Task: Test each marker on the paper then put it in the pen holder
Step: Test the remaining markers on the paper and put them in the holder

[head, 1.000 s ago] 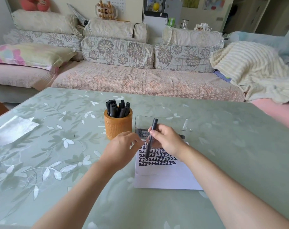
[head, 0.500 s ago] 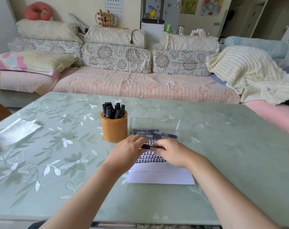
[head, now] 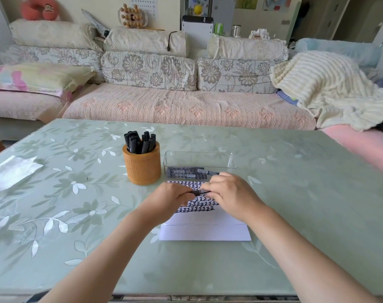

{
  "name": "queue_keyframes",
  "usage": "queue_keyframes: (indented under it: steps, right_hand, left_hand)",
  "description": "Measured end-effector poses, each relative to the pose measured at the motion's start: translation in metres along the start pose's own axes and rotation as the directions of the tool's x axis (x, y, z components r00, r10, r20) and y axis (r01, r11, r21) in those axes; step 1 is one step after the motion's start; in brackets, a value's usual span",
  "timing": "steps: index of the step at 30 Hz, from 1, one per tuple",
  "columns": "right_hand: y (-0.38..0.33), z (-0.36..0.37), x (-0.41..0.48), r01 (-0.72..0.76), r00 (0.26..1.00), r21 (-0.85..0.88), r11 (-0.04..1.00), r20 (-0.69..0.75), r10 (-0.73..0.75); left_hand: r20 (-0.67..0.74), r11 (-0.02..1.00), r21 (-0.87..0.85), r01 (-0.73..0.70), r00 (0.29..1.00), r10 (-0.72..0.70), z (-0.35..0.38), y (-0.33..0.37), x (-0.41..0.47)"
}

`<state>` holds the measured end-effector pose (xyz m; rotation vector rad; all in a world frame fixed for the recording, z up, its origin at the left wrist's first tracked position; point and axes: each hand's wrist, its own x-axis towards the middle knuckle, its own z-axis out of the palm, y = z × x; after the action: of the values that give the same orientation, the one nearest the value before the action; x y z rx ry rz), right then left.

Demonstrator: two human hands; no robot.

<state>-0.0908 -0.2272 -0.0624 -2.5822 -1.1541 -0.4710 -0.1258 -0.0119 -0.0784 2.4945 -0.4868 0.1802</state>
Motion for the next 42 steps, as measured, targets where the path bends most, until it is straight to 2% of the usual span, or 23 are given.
queue_keyframes:
  steps: [2,5,8,11,14,20,26,29,31,34,36,39,42]
  right_hand:
    - [-0.001,-0.001,-0.003,-0.048,0.998,0.013,0.999,0.028,0.048]
    - [-0.005,-0.002,-0.007,-0.234,0.959,0.140,0.962,0.196,0.205]
    - [0.003,-0.008,-0.014,-0.334,0.917,0.157,0.929,0.281,0.283]
    - [0.019,-0.011,-0.025,-0.358,0.915,0.172,0.918,0.261,0.308]
    - [0.027,-0.010,-0.033,-0.389,0.915,0.252,0.886,0.222,0.338]
    - [0.024,-0.005,-0.038,-0.435,0.899,0.335,0.836,0.209,0.384]
    - [0.024,-0.007,-0.039,-0.370,0.927,0.447,0.814,0.121,0.355]
    - [0.026,-0.005,-0.036,-0.362,0.926,0.517,0.776,0.107,0.361]
    - [0.029,-0.002,-0.035,-0.369,0.923,0.538,0.758,0.119,0.365]
    - [0.031,0.001,-0.039,-0.367,0.925,0.575,0.731,0.145,0.351]
    - [0.028,0.002,-0.041,-0.357,0.927,0.601,0.715,0.130,0.353]
    - [0.021,0.005,-0.041,-0.349,0.905,0.750,0.562,0.116,0.409]
    - [0.017,0.012,-0.040,-0.406,0.855,0.829,0.384,0.197,0.480]
  left_hand:
    - [-0.062,0.995,0.058,-0.080,0.995,0.084,0.001,-0.003,0.001]
    - [-0.115,0.957,0.191,-0.218,0.963,0.242,0.003,-0.005,0.001]
    - [-0.136,0.946,0.234,-0.224,0.956,0.260,0.002,-0.015,0.001]
    - [-0.192,0.970,0.197,-0.144,0.964,0.182,-0.001,-0.023,-0.002]
    - [-0.221,0.968,0.245,-0.057,0.969,0.112,0.007,-0.024,-0.003]
    - [-0.179,0.964,0.261,0.045,0.984,0.003,0.020,-0.020,0.003]
    - [-0.131,0.937,0.343,0.060,0.991,-0.015,0.023,-0.024,0.003]
    - [-0.178,0.941,0.339,0.022,0.983,0.041,0.023,-0.016,0.001]
    - [-0.188,0.955,0.294,-0.052,0.976,0.112,0.023,-0.004,0.000]
    - [-0.144,0.954,0.217,-0.208,0.959,0.242,0.031,0.013,-0.006]
    - [-0.126,0.951,0.175,-0.255,0.952,0.278,0.038,0.018,-0.010]
    - [-0.100,0.946,0.155,-0.284,0.948,0.301,0.048,0.023,-0.016]
    - [-0.058,0.929,0.209,-0.307,0.944,0.325,0.055,0.026,-0.021]
